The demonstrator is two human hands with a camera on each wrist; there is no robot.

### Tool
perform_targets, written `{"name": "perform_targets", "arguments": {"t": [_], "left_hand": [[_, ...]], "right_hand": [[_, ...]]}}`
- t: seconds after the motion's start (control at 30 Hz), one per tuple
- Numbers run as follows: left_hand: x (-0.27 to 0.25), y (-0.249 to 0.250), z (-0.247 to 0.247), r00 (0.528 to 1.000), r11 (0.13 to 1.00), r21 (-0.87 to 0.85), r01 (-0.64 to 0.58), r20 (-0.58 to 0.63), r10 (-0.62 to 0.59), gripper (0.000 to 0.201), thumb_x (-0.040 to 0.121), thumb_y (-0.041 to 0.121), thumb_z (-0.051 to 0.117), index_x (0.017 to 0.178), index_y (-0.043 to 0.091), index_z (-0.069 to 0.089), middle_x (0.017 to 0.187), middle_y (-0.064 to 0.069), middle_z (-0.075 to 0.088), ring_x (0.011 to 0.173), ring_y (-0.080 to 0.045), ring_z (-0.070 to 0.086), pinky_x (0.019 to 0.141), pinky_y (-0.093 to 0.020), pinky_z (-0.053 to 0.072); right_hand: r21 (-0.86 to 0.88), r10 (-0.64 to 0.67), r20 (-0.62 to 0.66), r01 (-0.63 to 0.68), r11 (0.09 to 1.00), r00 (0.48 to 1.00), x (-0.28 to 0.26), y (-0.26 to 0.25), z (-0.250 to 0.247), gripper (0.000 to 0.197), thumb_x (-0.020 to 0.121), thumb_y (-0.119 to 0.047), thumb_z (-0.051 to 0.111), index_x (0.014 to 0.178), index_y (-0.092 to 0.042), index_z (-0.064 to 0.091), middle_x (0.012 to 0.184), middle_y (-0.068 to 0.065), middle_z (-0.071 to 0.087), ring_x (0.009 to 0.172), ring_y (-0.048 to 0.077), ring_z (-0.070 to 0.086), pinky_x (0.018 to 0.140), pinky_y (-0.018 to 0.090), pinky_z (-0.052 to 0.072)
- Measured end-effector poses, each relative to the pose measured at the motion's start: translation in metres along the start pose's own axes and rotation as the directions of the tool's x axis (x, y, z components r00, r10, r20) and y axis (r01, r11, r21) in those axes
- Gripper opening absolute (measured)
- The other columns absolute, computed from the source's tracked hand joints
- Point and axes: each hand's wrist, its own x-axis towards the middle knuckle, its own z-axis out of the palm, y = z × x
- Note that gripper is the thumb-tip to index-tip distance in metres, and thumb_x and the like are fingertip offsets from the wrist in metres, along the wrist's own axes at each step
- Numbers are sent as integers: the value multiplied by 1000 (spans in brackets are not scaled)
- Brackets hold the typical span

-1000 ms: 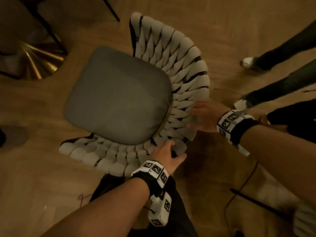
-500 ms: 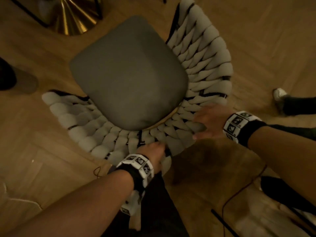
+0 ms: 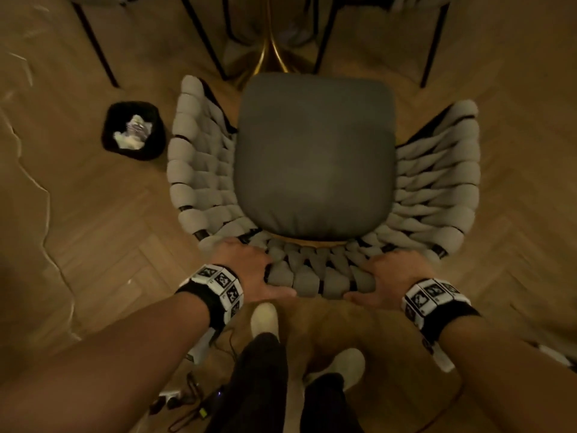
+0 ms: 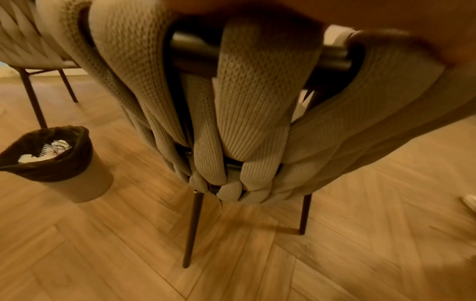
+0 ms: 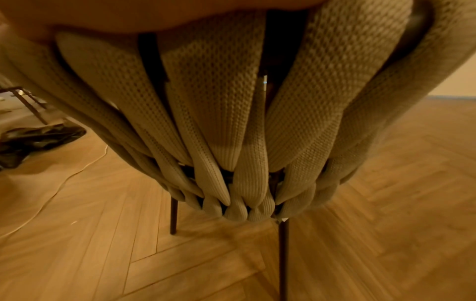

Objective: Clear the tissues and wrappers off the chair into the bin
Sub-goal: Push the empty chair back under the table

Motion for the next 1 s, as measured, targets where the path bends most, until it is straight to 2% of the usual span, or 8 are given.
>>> {"name": "perform_targets", "arguments": {"t": [0.13, 0.23, 0.33, 0.5, 0.63, 0.73, 0.87, 1.0], "left_hand": [[16, -42, -12, 996, 1000, 6, 14, -88, -13, 96, 48, 99, 11, 92, 32, 63, 84, 2, 69, 79, -22, 61, 80, -41, 47], [25, -65, -23, 995, 999, 23, 24, -94, -22, 97, 46, 100, 10, 80, 28, 65, 73, 1, 67, 70, -22, 59, 76, -42, 47], [35, -91, -41, 994, 997, 58, 49, -102, -42, 98, 45, 101, 11, 81, 28, 66, 75, 3, 67, 71, -21, 59, 72, -38, 48], [52, -127, -75, 994, 997, 41, 73, -86, -69, 86, 52, 98, 19, 86, 32, 65, 77, 7, 65, 67, -15, 50, 63, -31, 40], [70, -158, -93, 991, 995, 18, 100, -94, -98, 86, 49, 99, 17, 74, 31, 64, 66, 7, 64, 61, -14, 57, 55, -29, 45], [82, -187, -109, 986, 992, 23, 124, -115, -121, 86, 46, 100, 17, 68, 30, 61, 61, 7, 63, 59, -14, 58, 55, -31, 50], [94, -218, -129, 987, 990, 50, 132, -102, -126, 88, 46, 100, 13, 69, 30, 60, 61, 7, 62, 59, -15, 57, 58, -32, 50], [107, -239, -144, 989, 992, 29, 127, -82, -124, 91, 45, 100, 11, 68, 28, 62, 60, 6, 63, 56, -14, 57, 58, -32, 53]], "right_hand": [[-4, -6, -78, 6, 1000, 997, 36, -7, -35, 97, 43, -101, 5, 86, -36, 62, 83, -8, 67, 76, 17, 62, 69, 35, 52], [12, 12, -78, -11, 1000, 997, 51, -10, -55, 98, 42, -101, 3, 88, -37, 62, 85, -9, 68, 78, 17, 63, 70, 35, 53], [20, -3, -74, 5, 1000, 997, 69, -16, -77, 97, 45, -100, 8, 95, -38, 63, 86, -9, 68, 78, 15, 62, 65, 31, 48], [-24, 3, -39, -4, 1000, 999, 107, -14, -121, 98, 49, -99, 16, 107, -35, 62, 88, -5, 68, 75, 16, 59, 60, 29, 40], [-42, -41, -40, 39, 998, 998, 139, -8, -156, 100, 50, -99, 14, 99, -27, 63, 84, -2, 65, 73, 18, 59, 67, 33, 51], [-9, -59, -35, 59, 998, 998, 161, -13, -183, 103, 50, -99, 15, 102, -24, 63, 90, -2, 65, 80, 19, 59, 76, 38, 53], [-5, -40, -9, 40, 999, 999, 183, -18, -218, 91, 55, -96, 21, 91, -24, 63, 67, -7, 46, 69, 16, 51, 71, 35, 51], [-27, -35, -6, 35, 999, 999, 203, -17, -249, 89, 54, -96, 20, 88, -26, 64, 64, -8, 45, 66, 15, 51, 66, 32, 50]]}}
